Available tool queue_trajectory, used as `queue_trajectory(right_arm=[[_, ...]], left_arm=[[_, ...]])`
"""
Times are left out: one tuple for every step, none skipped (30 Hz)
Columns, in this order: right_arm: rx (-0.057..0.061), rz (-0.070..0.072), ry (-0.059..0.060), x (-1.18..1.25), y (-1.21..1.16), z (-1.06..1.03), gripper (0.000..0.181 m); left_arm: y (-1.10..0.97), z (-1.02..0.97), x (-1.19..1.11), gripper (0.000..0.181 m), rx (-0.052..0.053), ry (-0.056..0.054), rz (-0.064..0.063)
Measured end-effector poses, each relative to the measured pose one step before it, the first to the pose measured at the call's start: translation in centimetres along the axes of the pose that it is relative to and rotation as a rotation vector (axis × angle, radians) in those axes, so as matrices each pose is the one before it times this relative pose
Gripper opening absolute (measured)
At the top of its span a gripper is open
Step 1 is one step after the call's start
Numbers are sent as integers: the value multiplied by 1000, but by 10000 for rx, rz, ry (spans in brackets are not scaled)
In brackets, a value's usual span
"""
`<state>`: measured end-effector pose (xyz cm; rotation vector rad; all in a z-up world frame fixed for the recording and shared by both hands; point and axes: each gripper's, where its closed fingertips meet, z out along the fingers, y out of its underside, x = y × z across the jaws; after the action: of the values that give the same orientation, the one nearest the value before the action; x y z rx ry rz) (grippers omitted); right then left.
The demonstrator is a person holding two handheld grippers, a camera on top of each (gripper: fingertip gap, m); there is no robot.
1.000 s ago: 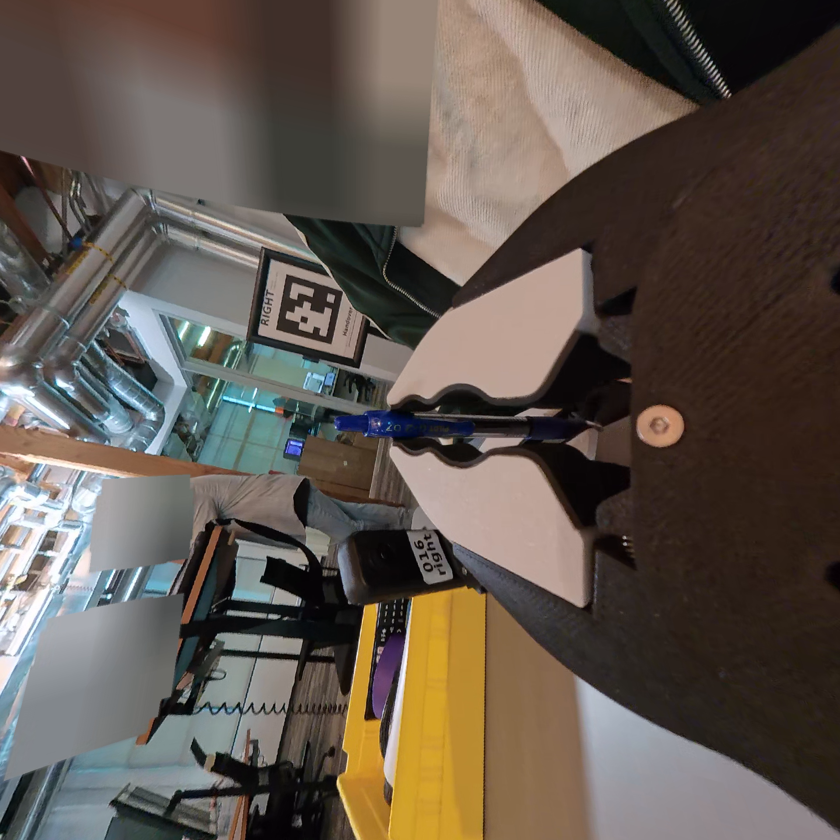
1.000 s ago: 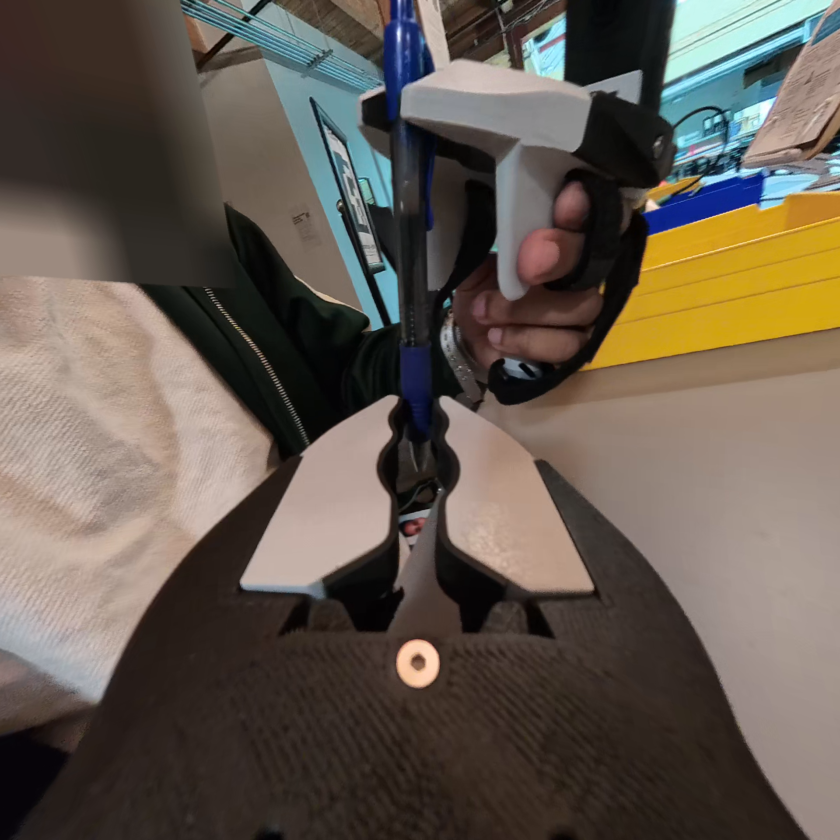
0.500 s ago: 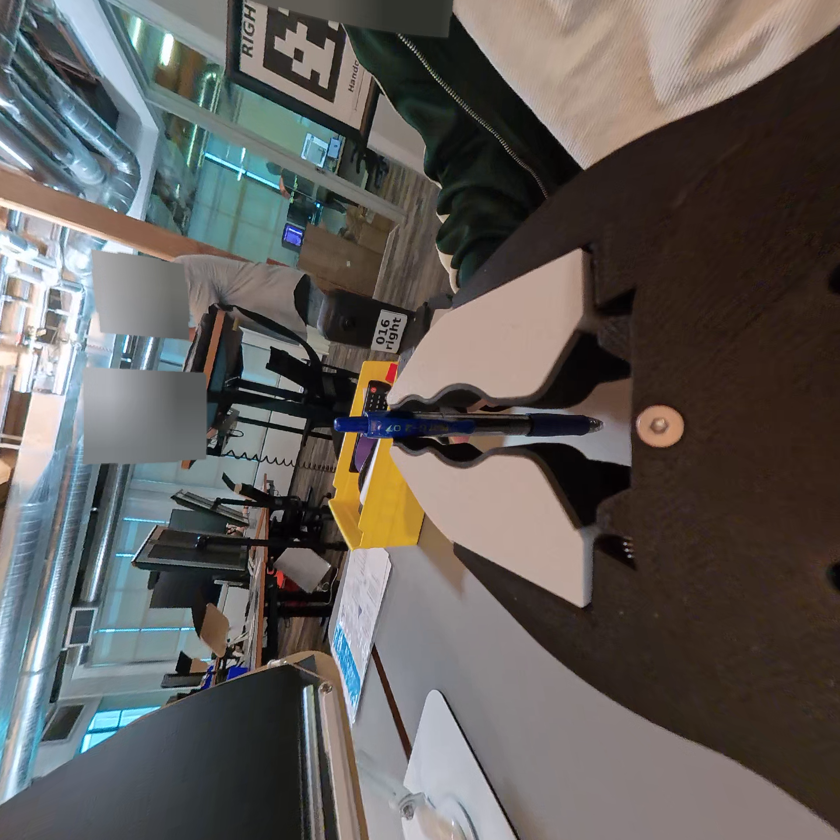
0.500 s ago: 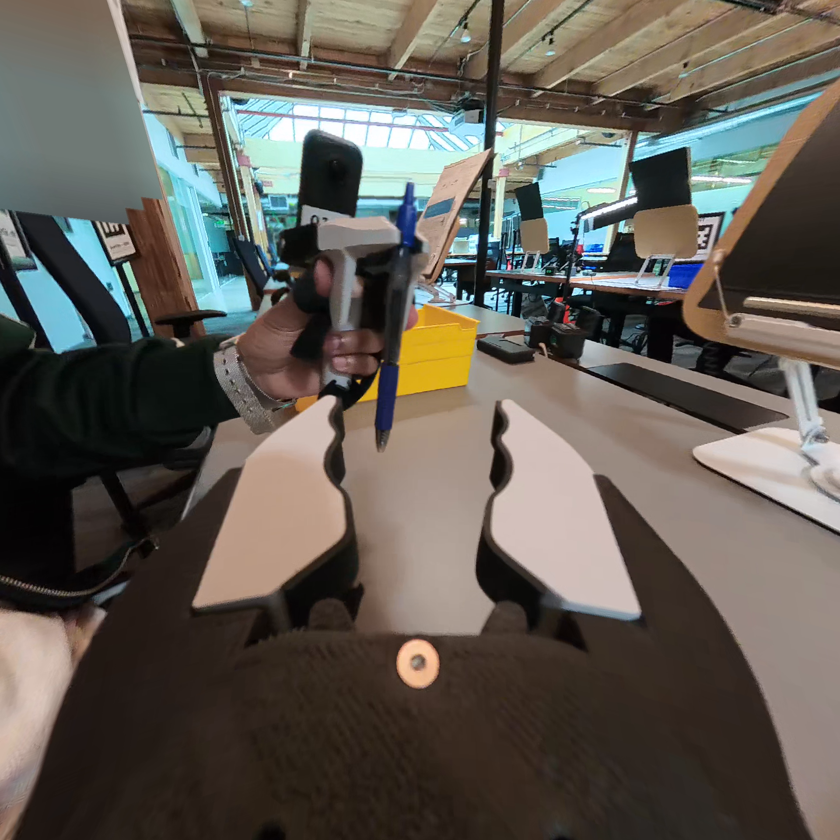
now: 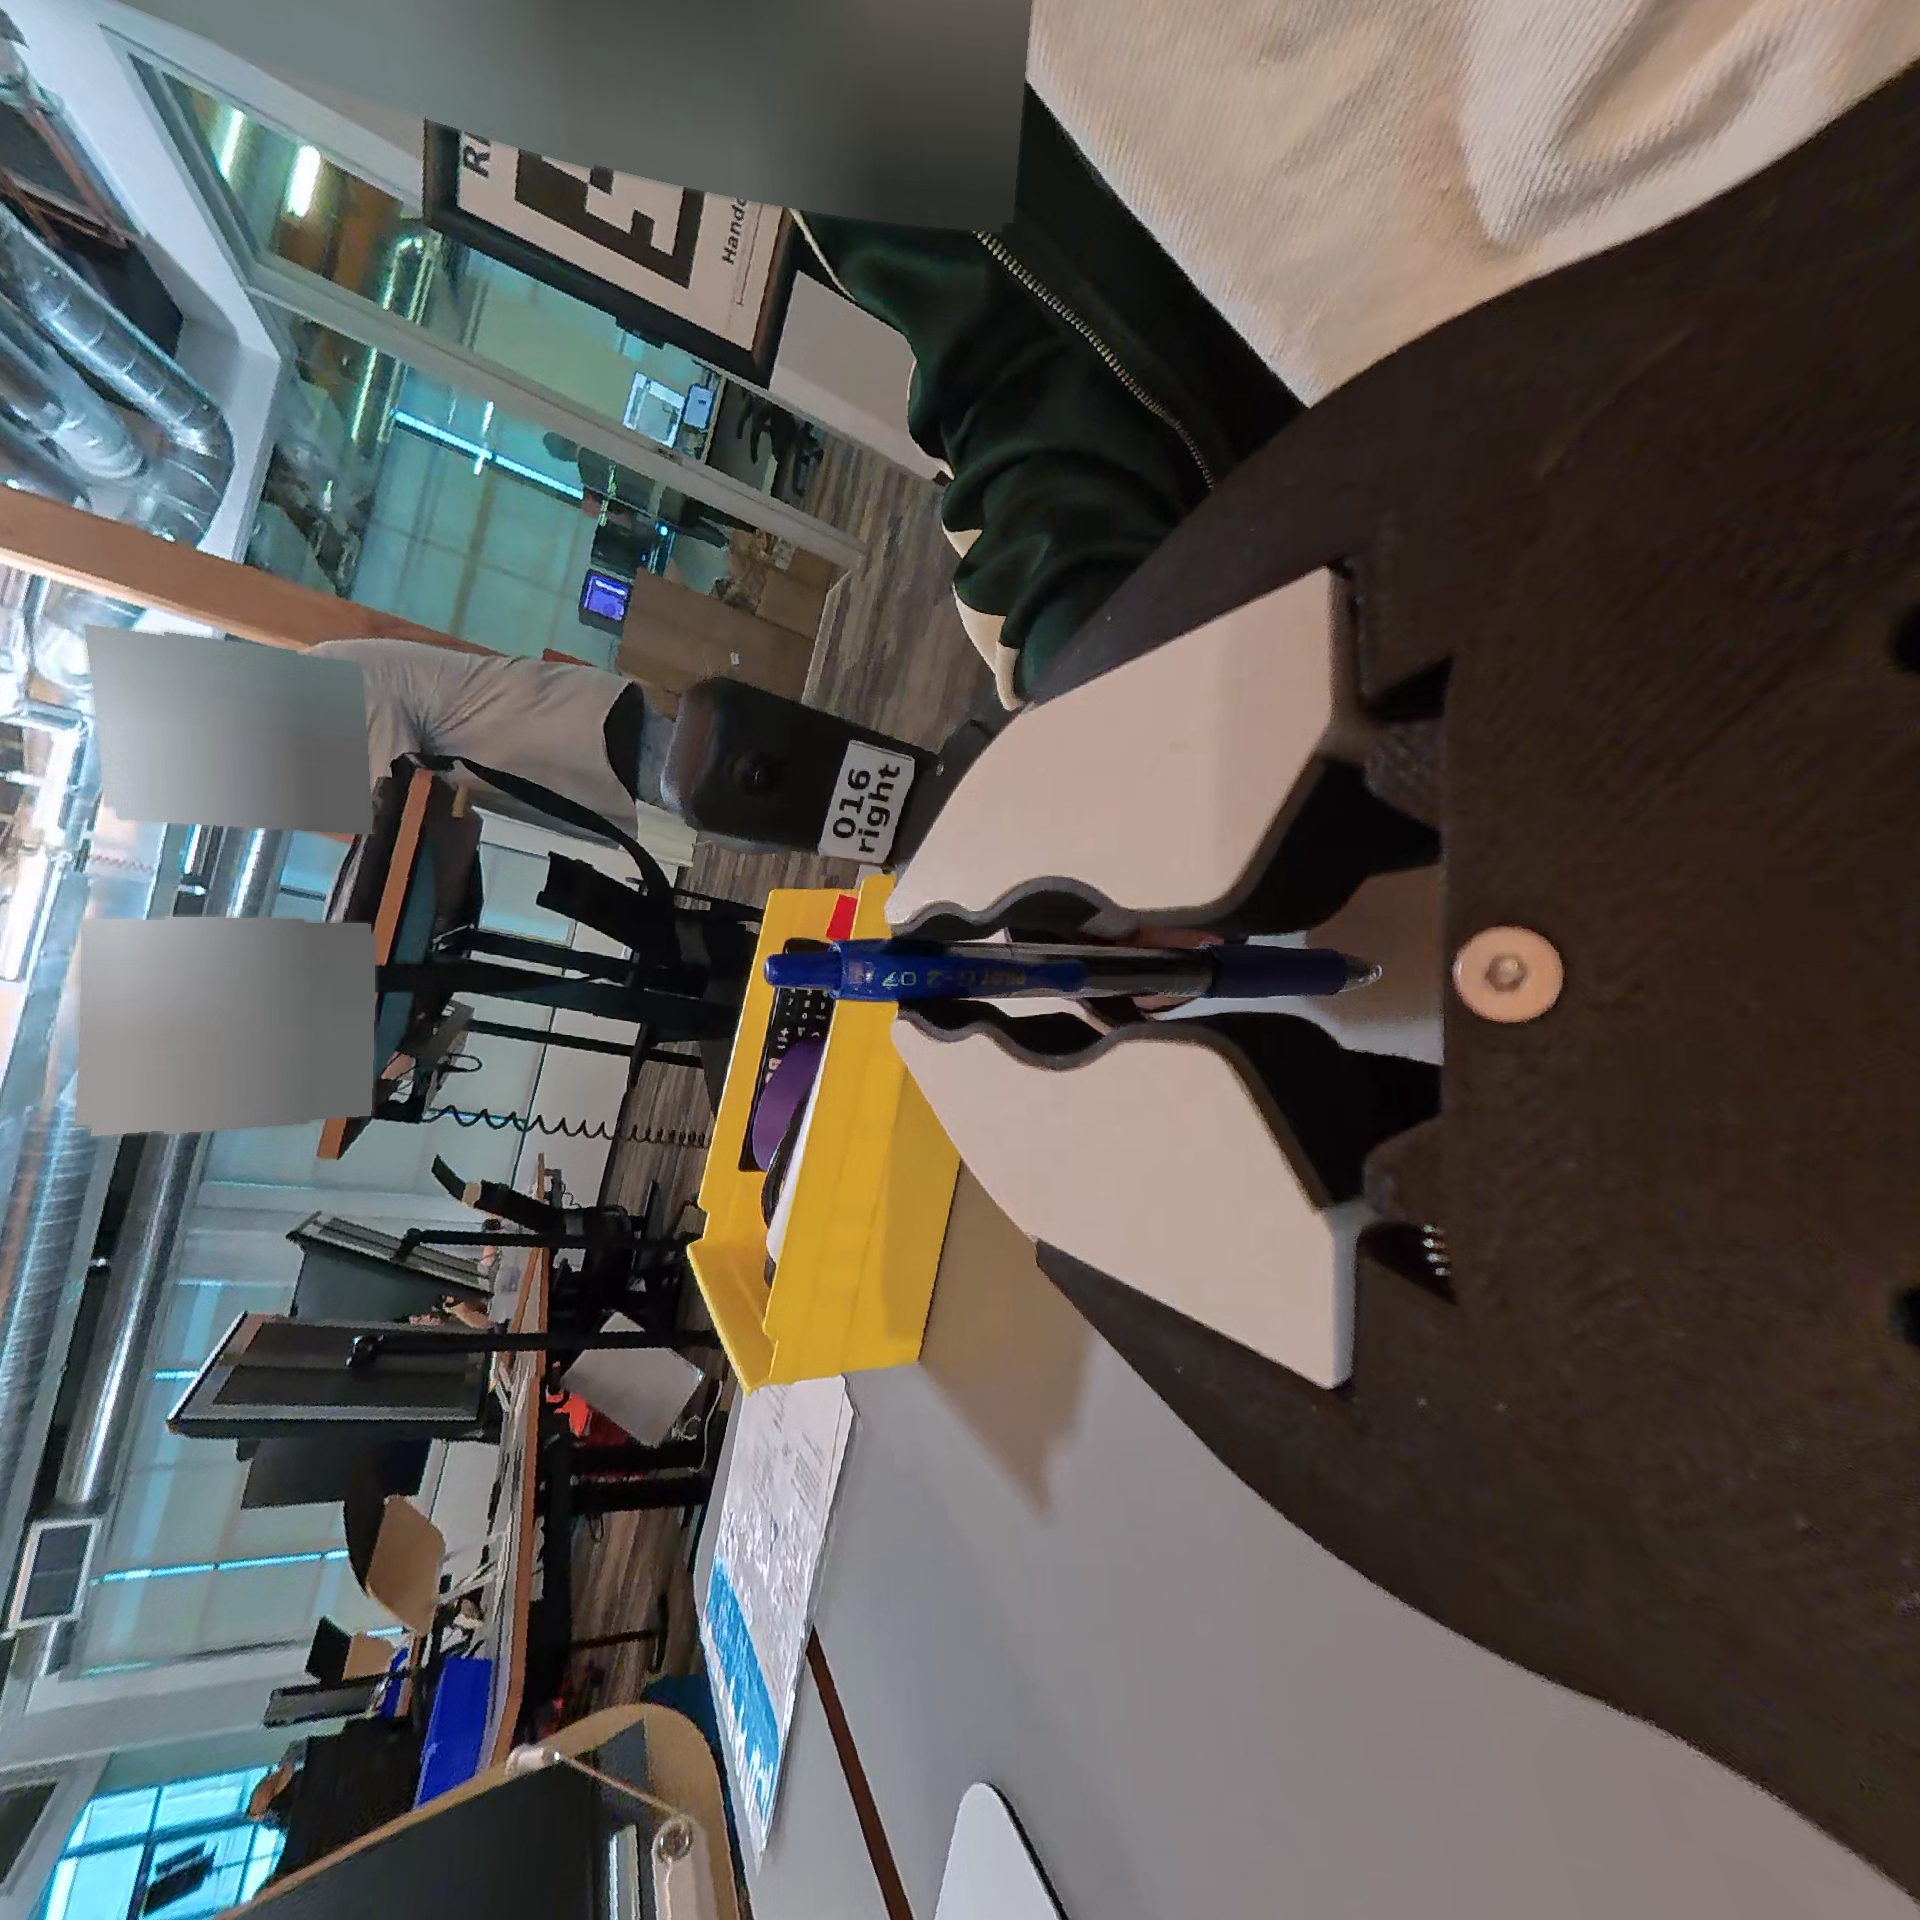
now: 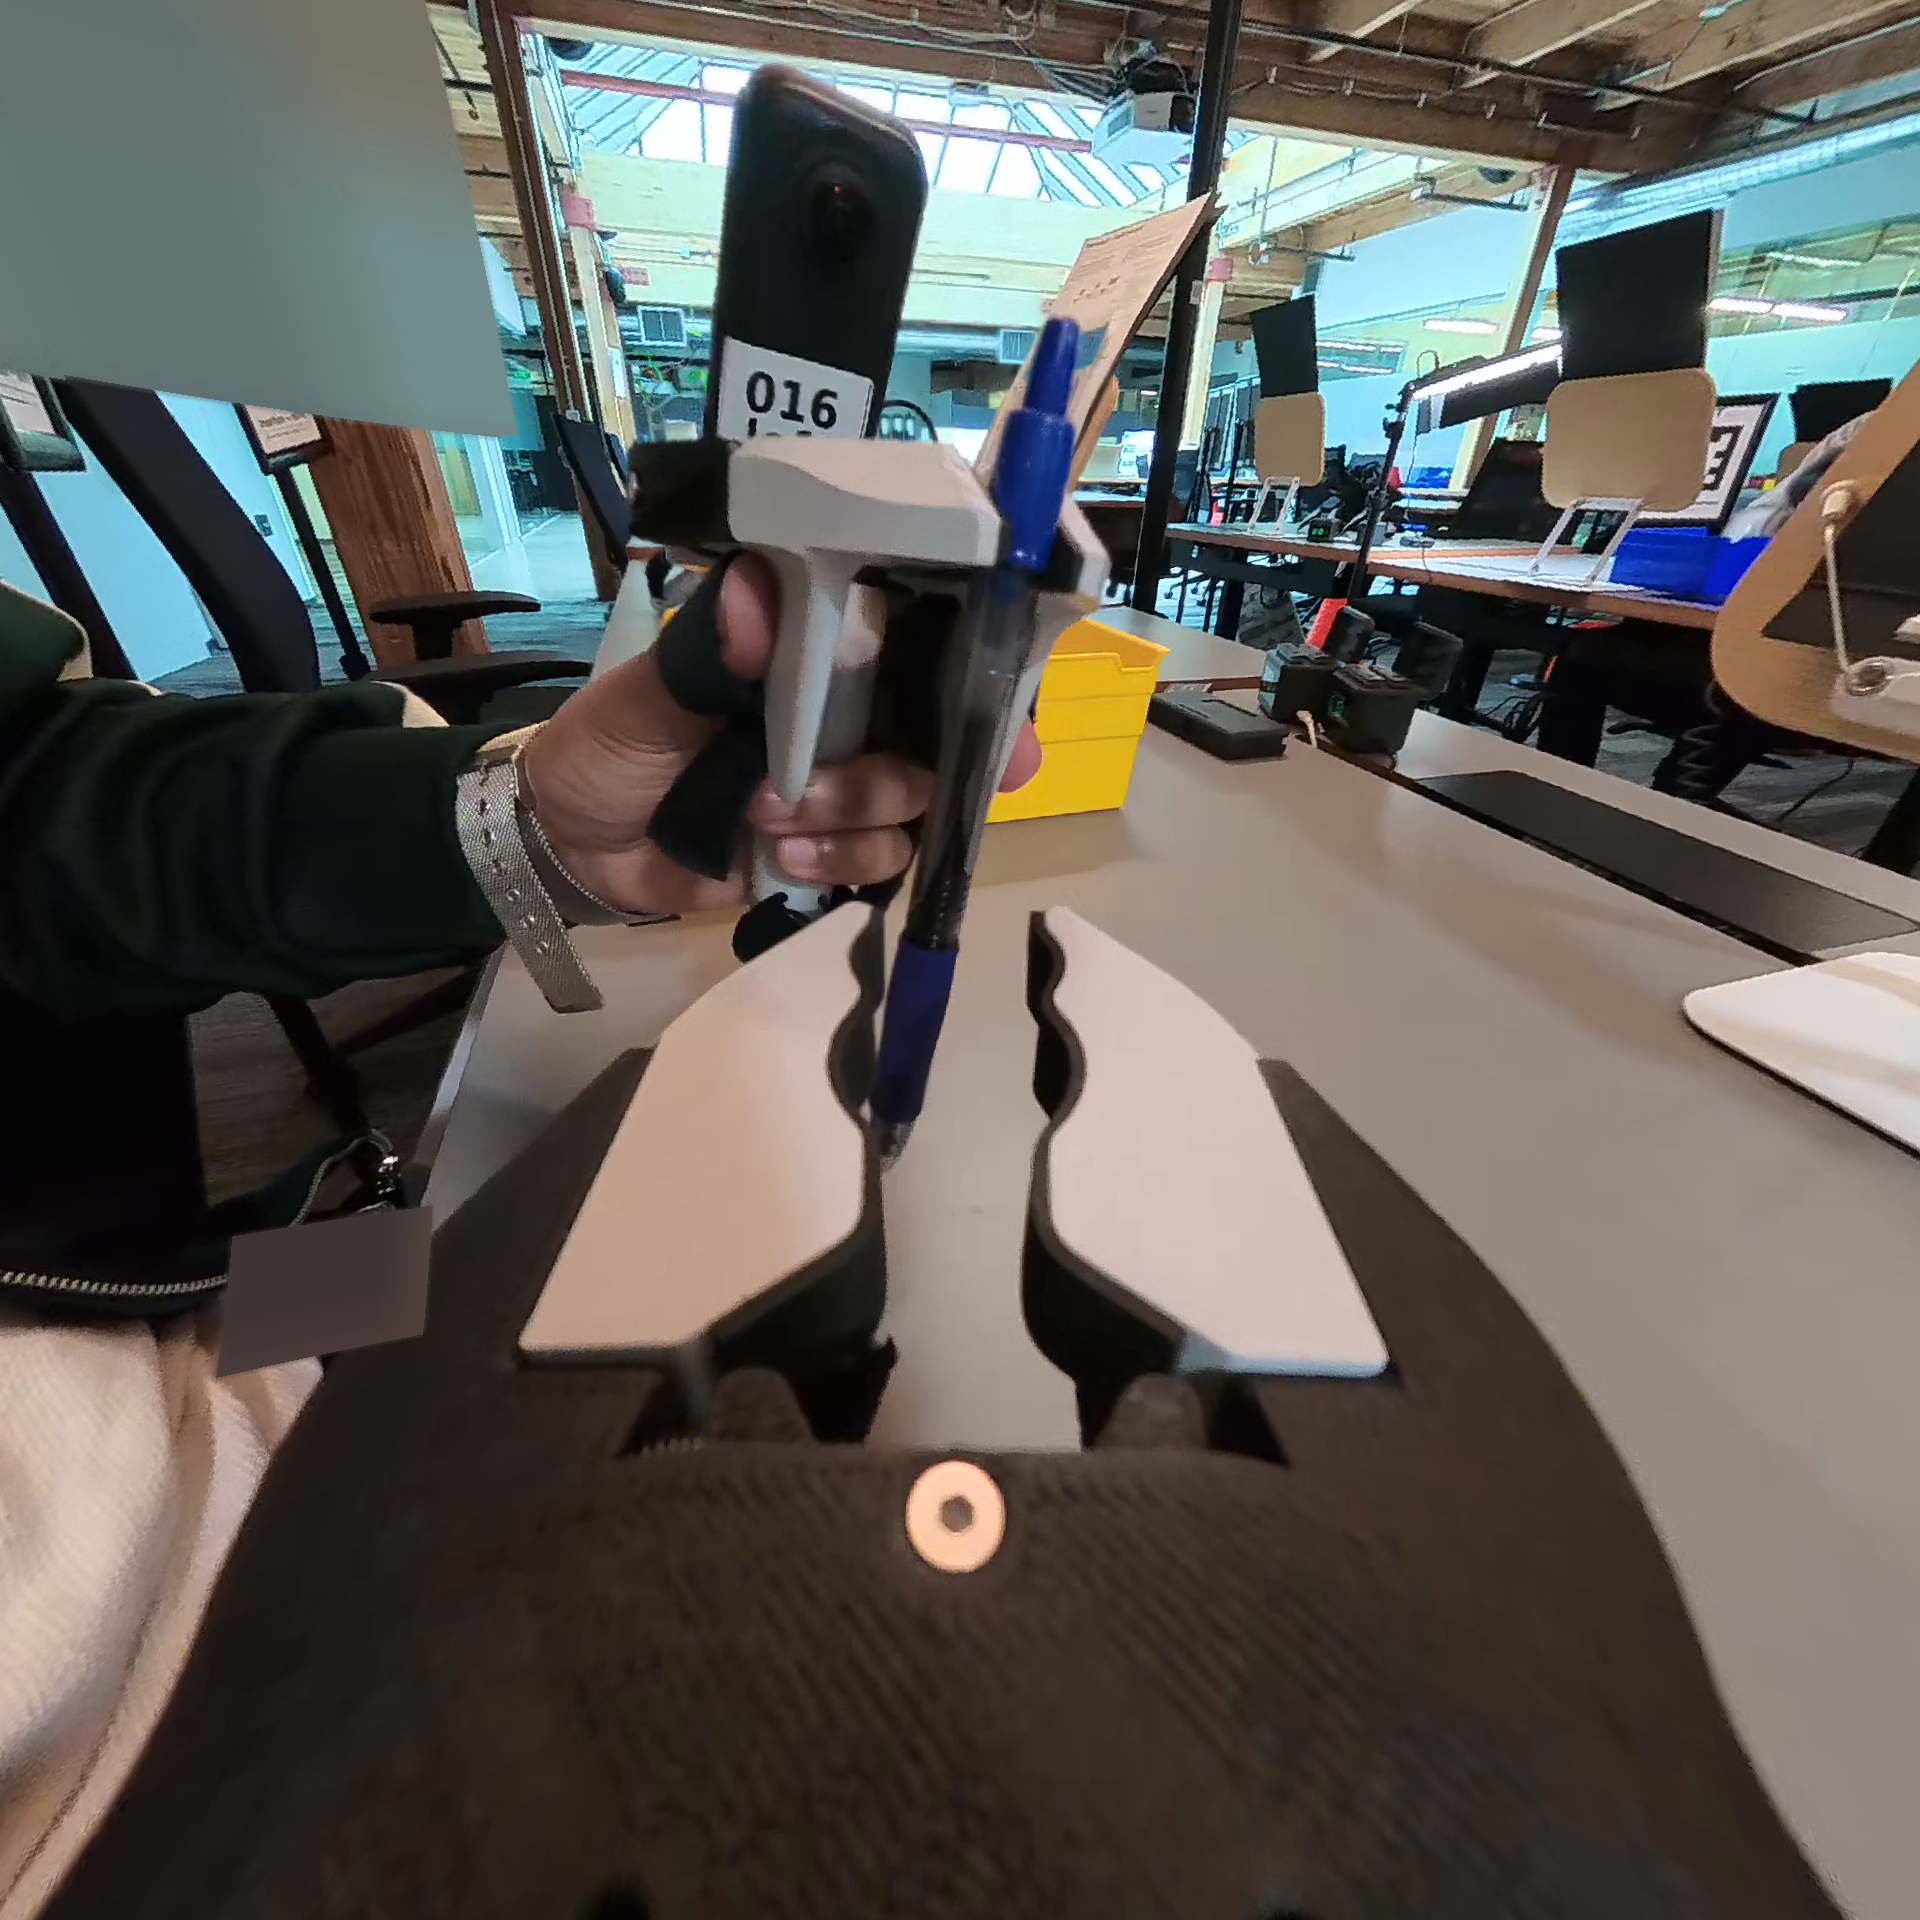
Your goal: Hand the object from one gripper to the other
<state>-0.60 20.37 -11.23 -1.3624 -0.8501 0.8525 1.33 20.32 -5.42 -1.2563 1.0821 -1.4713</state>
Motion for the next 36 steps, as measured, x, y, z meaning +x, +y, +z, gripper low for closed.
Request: queue_trajectory(right_arm=[[-31, 34, -33, -6, 72, 31, 25], [-33, 16, -66, -66, 74, 25, 24], [-15, 19, -84, -100, 31, 33, 21], [4, 27, -100, -140, 5, 29, 18], [4, 47, -116, -166, 16, 32, 14], [39, 97, -125, -182, -22, 38, 11], [77, 160, -149, -195, -74, 47, 11], [65, 192, -112, -125, -71, 35, 11], [75, 159, -41, -26, -87, 2, 11], [81, 105, -48, -27, -107, -28, 11], [57, 70, -36, -14, -94, -33, 11], [20, 24, 8, 65, -56, -62, 11], [26, -32, 10, 61, -94, -106, 11], [45, -29, 7, 96, -136, -140, 11], [55, 9, 24, 167, -158, -188, 11], [85, 41, 32, 201, -186, -224, 11], [128, 61, 37, 237, -255, -272, 11], [169, 62, 52, 257, -331, -294, 11], [200, 58, 30, 232, -406, -321, 11], [230, 45, 25, 224, -482, -351, 11], [245, 38, 15, 186, -502, -341, 11], [221, 49, -27, 99, -450, -293, 11], [136, 35, -27, 25, -337, -185, 11], [53, -26, -30, -50, -184, -78, 11], [-15, -66, -39, -106, -54, 22, 11], [-81, -83, -32, -118, 69, 84, 11], [-81, -66, -55, -156, 123, 104, 11], [-74, -25, -61, -141, 137, 115, 11], [-51, 10, -53, -124, 119, 108, 11], [-31, 13, -46, -115, 87, 92, 11], [-30, -2, -36, -84, 71, 77, 11], [-43, -5, -27, -70, 78, 70, 11], [-24, -20, -14, -40, 58, 50, 11], [-24, -2, -13, -40, 44, 47, 11], [-30, 10, -21, -45, 61, 35, 11], [-16, -8, -6, -28, 30, 31, 11]], left_arm=[[-59, 115, 148, 12, 36, 45, 0], [-52, 89, 98, 12, 28, 15, 3], [8, 78, 78, 12, -13, 16, 1], [26, 70, 78, 12, -21, 29, 8], [7, 27, 71, 12, 4, 23, 8], [-5, 13, 91, 12, 37, 59, -3], [-52, -4, 79, 12, 69, 86, -61], [-62, -42, -9, 12, 85, 42, -102], [-129, -68, -25, 12, 132, 30, -78], [-133, -98, -29, 12, 136, 36, -72], [-128, -78, -31, 11, 119, 37, -54], [-95, -54, 37, 11, 93, 88, -33], [-15, -9, -58, 19, 32, 26, -38], [-22, 2, -98, 28, 48, 0, -7], [-15, -4, -20, 36, 53, 44, -10], [-18, -41, -10, 38, 54, 31, -11], [17, -65, -85, 40, 57, -12, 33], [118, -38, -176, 44, 14, -50, 36], [292, -32, -303, 49, -66, -86, -4], [498, -20, -347, 52, -156, -72, -33], [743, 15, -323, 53, -255, -11, -88], [964, 65, -256, 52, -342, 78, -144], [1078, 117, -92, 51, -360, 210, -204], [1117, 163, 20, 49, -358, 293, -232], [1083, 182, -20, 46, -354, 240, -194], [877, 228, -35, 44, -265, 157, -113], [684, 257, 23, 42, -232, 112, -40], [514, 268, 134, 38, -212, 111, 20], [321, 279, 178, 36, -160, 82, 64], [173, 268, 268, 34, -90, 106, 106], [96, 246, 301, 33, -50, 120, 86], [67, 205, 192, 32, -38, 62, 35], [58, 176, 103, 32, -19, 19, 15], [17, 114, 78, 30, 9, 22, 20], [-44, 81, 68, 29, 59, 23, 6], [-42, 52, 57, 29, 50, 40, -41]])
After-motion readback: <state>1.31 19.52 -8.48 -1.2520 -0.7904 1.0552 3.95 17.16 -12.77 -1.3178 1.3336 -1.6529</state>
